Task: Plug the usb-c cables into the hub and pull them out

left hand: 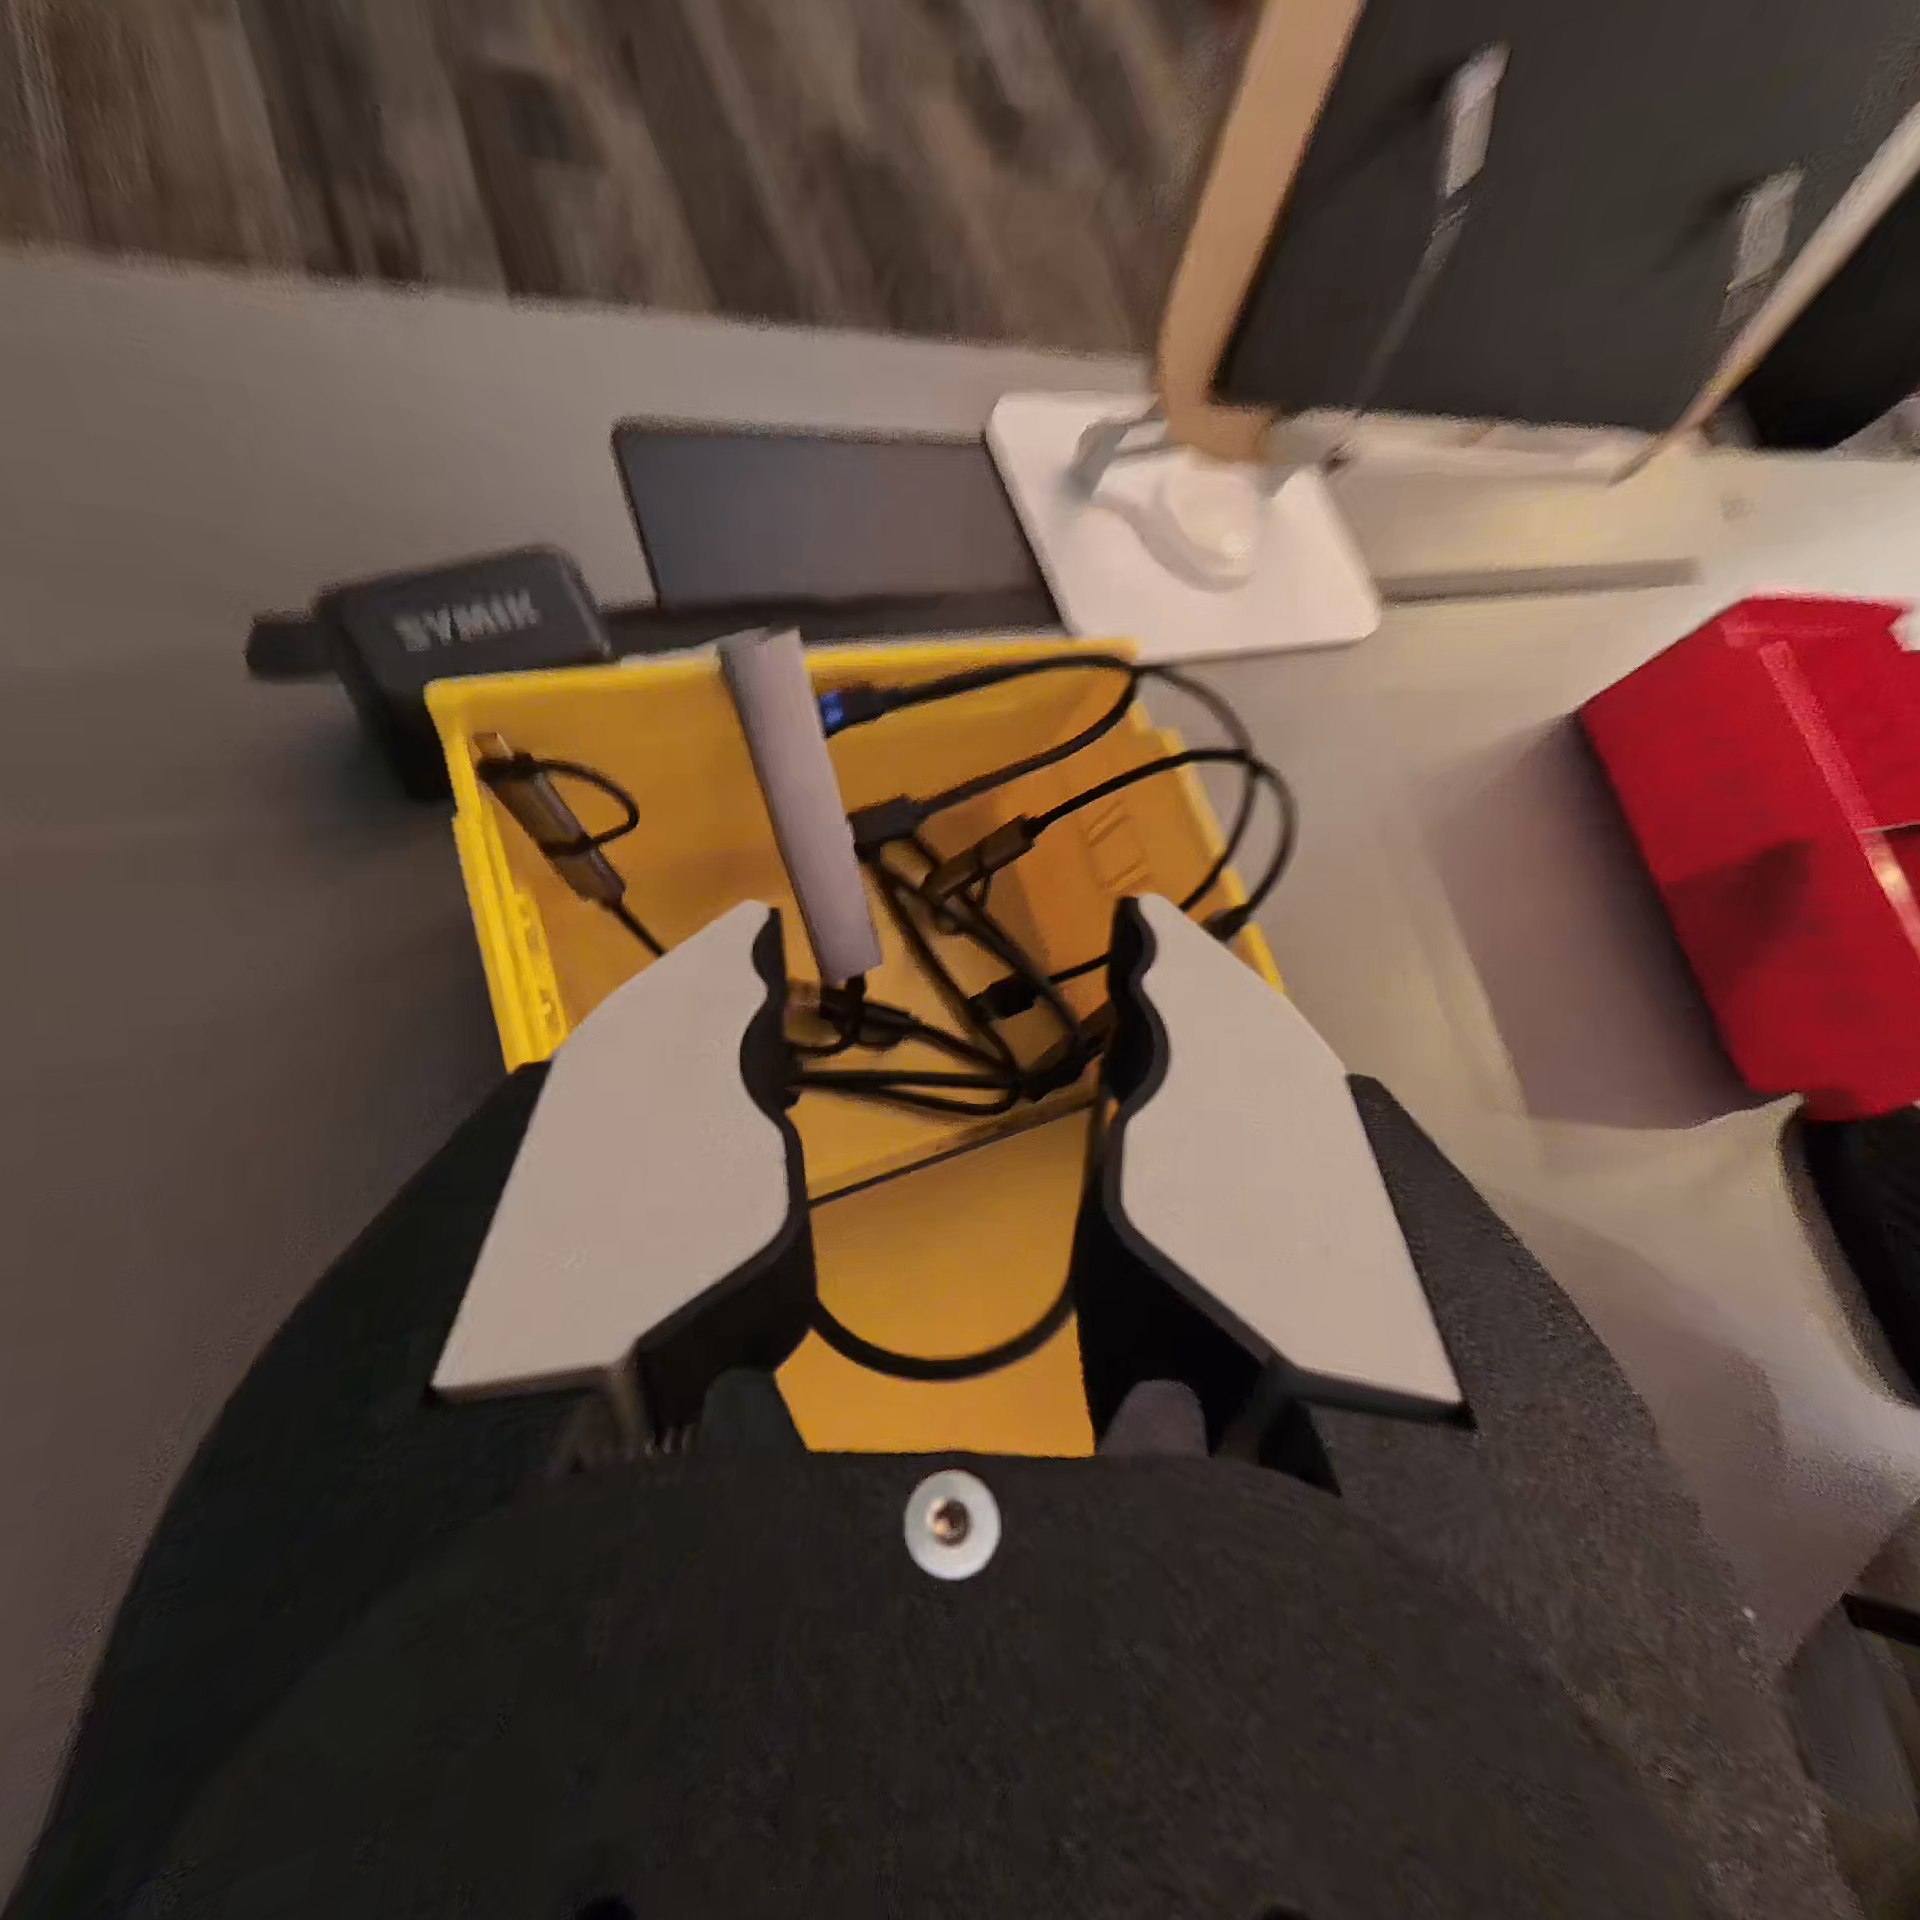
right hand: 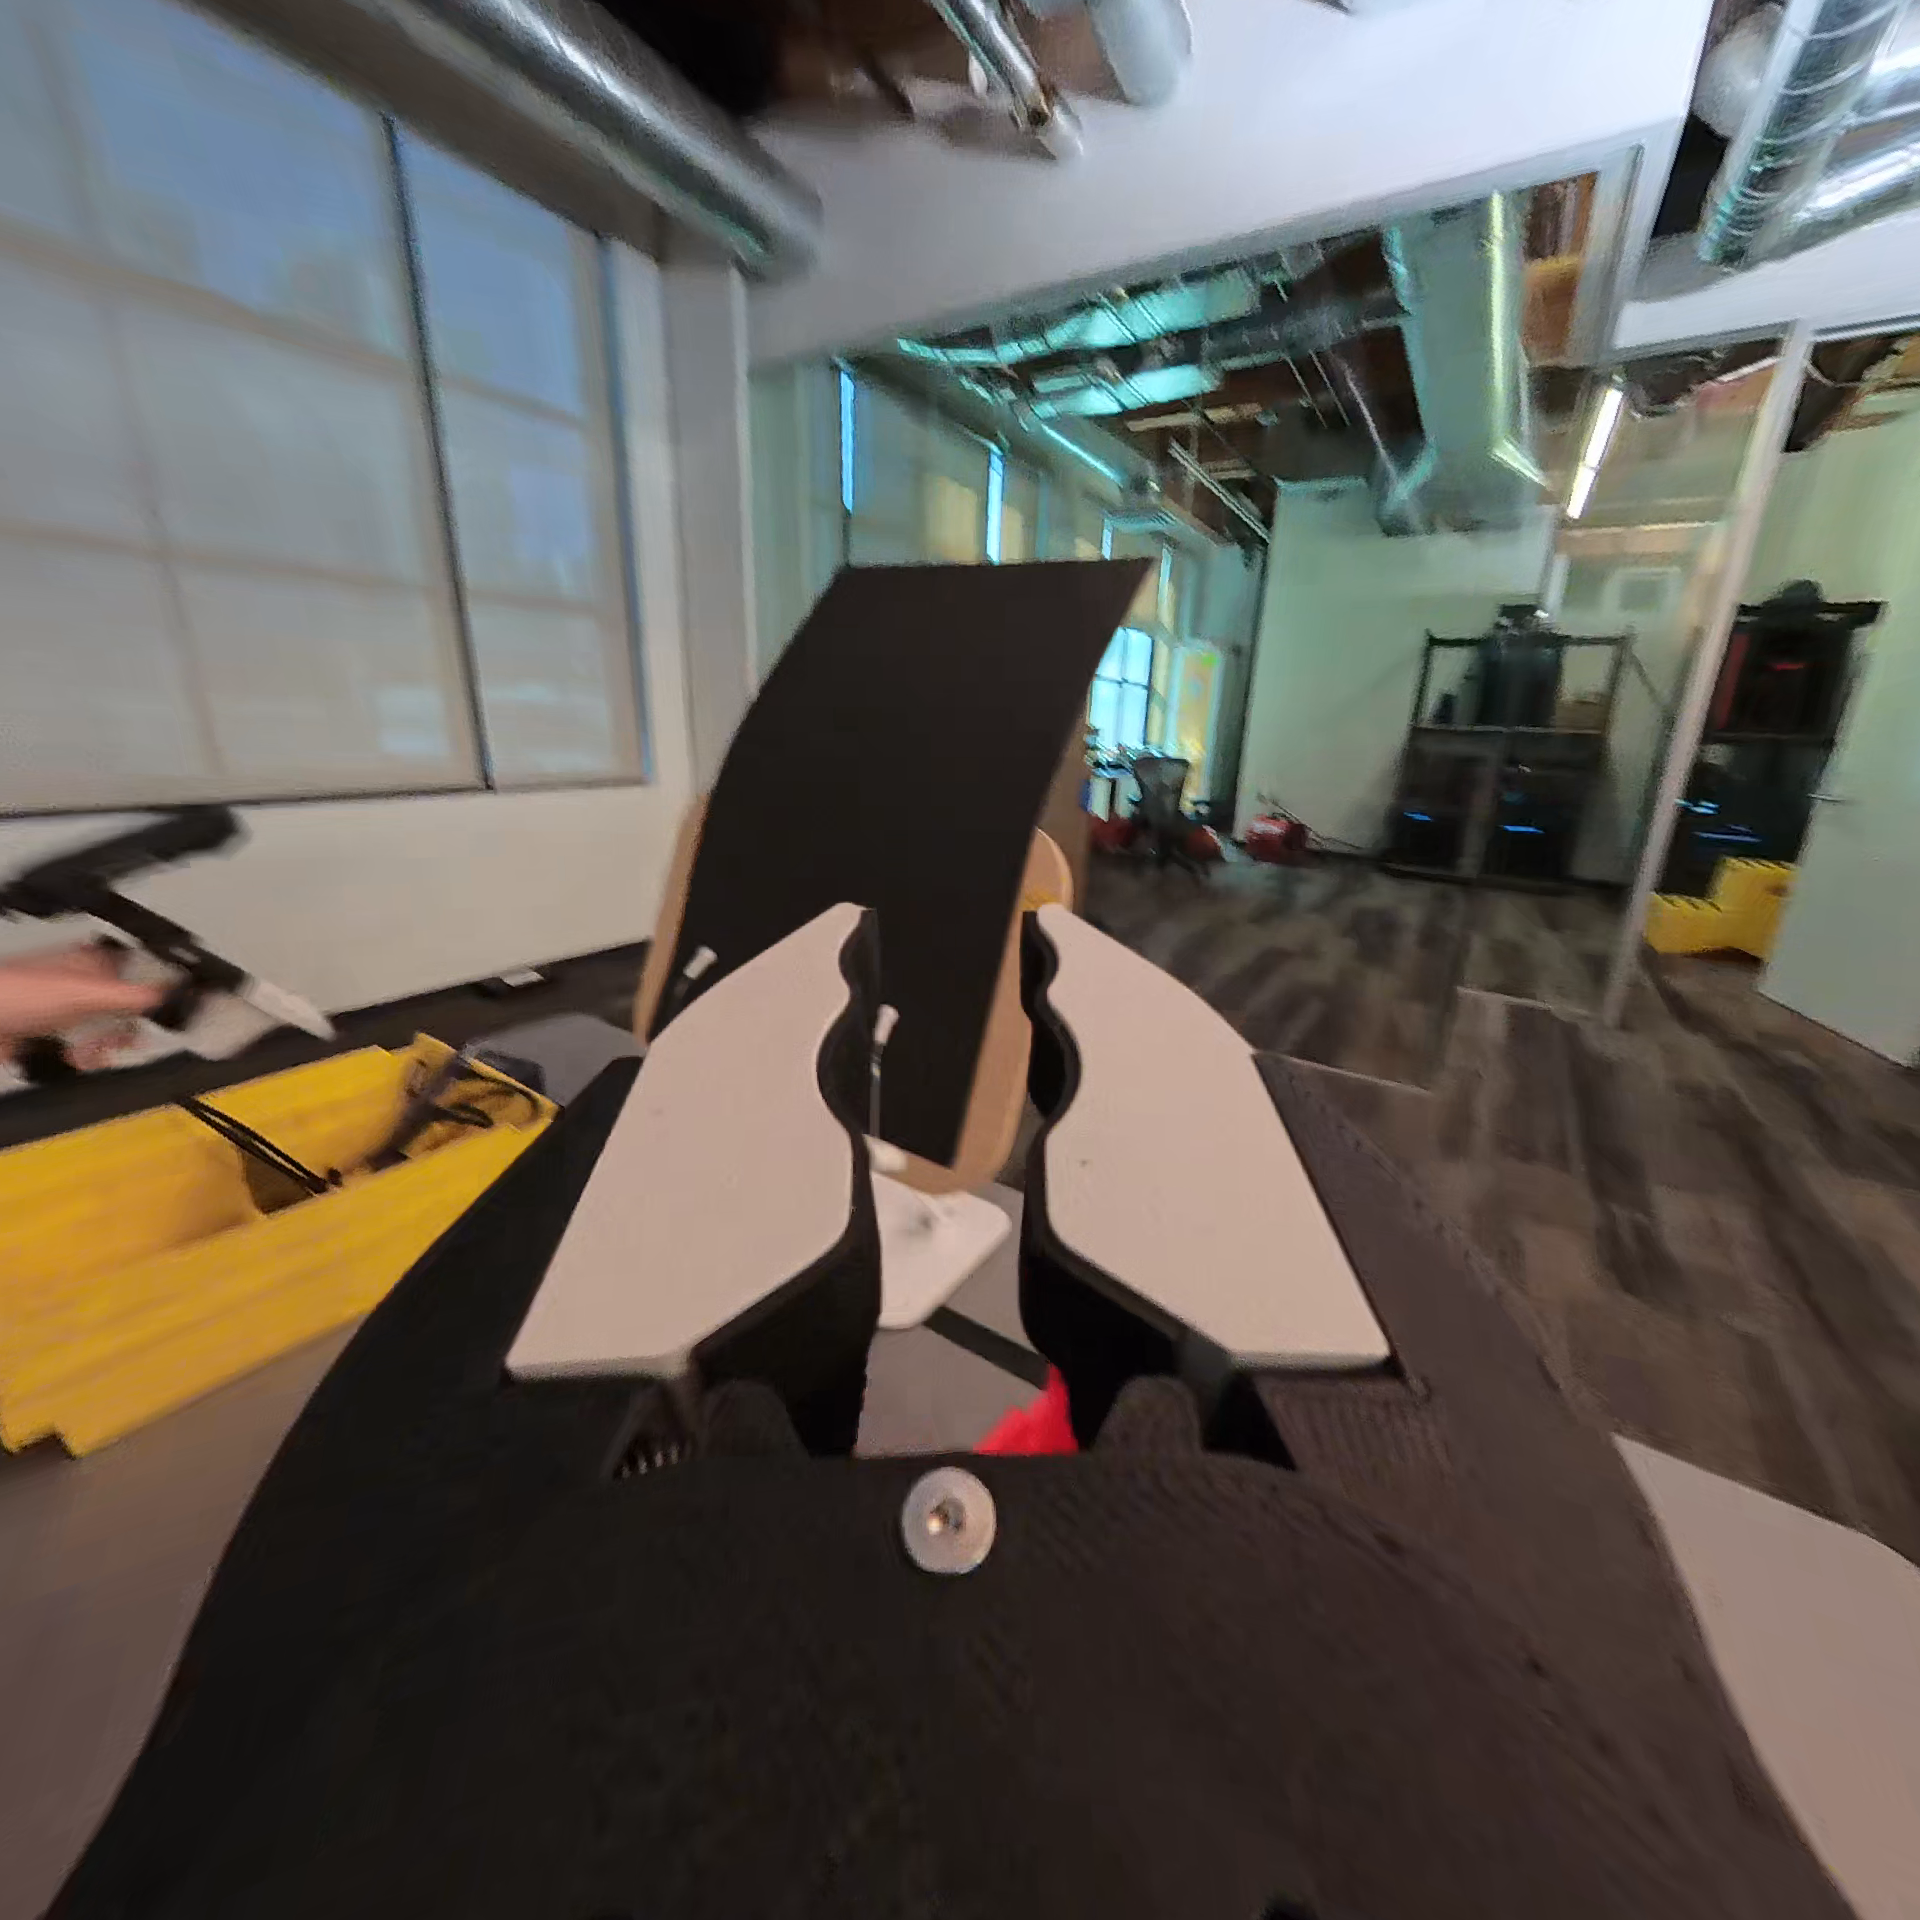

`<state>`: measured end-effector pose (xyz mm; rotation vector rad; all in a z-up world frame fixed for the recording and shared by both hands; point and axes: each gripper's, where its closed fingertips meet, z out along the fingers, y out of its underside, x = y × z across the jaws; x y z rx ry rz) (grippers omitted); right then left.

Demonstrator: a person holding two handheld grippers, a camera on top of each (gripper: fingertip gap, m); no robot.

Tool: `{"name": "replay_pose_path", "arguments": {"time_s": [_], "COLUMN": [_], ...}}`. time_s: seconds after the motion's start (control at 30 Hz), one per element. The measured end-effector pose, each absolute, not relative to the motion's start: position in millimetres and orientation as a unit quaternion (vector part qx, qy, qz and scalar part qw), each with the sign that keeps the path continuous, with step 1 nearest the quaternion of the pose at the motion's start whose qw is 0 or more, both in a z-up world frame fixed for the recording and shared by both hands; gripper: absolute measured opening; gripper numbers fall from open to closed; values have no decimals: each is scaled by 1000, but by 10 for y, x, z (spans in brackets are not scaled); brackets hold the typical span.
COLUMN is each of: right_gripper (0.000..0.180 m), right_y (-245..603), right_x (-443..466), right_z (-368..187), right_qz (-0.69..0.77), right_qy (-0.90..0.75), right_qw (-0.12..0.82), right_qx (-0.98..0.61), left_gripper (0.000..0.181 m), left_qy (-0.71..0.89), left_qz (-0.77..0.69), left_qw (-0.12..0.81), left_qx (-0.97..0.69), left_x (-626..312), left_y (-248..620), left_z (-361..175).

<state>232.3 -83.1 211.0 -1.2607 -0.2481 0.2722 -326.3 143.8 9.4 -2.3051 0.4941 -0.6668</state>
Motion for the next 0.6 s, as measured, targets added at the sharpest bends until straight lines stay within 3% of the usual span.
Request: {"name": "replay_pose_path", "arguments": {"time_s": [0.03, 0.13, 0.43, 0.6], "right_gripper": [27, 27, 26, 25], "right_y": [-829, -869, -882, -779], "right_x": [2241, 2035, 2015, 2070], "right_z": [2145, 2239, 2163, 2072], "right_qz": [141, 164, 180, 204], "right_qy": [-117, -135, -138, -133], "right_qw": [798, 812, 827, 807], "right_qx": [-574, -543, -514, -538], "left_gripper": [51, 52, 43, 46], "left_qy": [188, 196, 247, 247], "left_qz": [-236, -181, -55, -80], "left_qw": [308, 246, 178, 148], "left_qx": [-902, -932, -951, -954], "left_x": [-3249, -3227, -3259, -3217], "left_y": [1488, 1602, 1764, 1749], "left_z": [-69, -423, -886, -949]}}
